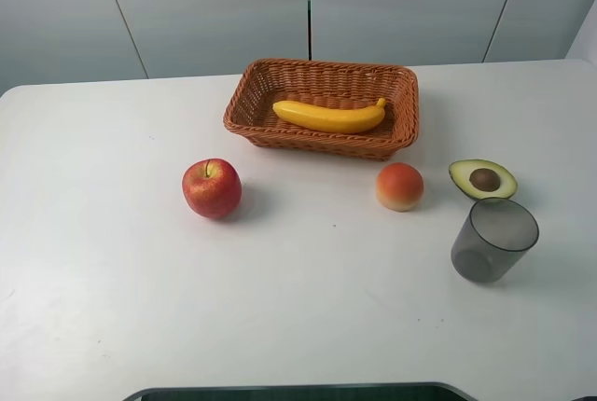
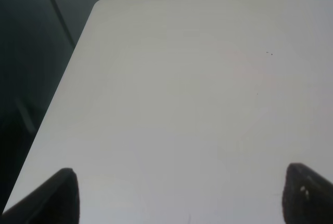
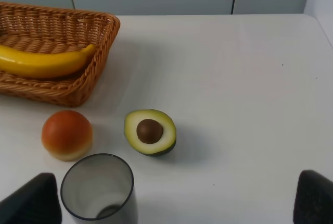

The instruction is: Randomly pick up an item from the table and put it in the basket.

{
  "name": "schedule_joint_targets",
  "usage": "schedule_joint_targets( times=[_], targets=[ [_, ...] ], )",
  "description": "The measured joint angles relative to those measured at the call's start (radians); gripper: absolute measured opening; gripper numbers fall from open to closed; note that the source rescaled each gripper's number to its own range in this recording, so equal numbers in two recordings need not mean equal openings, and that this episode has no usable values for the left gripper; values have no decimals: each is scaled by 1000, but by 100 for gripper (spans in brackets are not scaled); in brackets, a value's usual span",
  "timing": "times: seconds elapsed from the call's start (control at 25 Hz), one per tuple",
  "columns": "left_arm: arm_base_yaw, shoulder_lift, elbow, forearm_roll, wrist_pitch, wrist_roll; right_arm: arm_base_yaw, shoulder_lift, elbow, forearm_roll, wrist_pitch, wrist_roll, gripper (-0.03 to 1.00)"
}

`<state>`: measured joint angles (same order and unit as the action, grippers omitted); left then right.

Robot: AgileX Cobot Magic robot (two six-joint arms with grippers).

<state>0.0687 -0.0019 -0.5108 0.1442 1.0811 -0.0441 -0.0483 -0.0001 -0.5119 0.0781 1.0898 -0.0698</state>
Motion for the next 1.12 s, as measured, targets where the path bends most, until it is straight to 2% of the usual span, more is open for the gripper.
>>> schedule_joint_targets(
  times=[0.4, 1.12],
  targets=[
    [0, 0, 0, 0, 0, 1, -17, 0, 0, -66, 0, 70, 94],
    [0, 0, 0, 0, 0, 5, -17, 0, 0, -68, 0, 79, 94]
  ],
)
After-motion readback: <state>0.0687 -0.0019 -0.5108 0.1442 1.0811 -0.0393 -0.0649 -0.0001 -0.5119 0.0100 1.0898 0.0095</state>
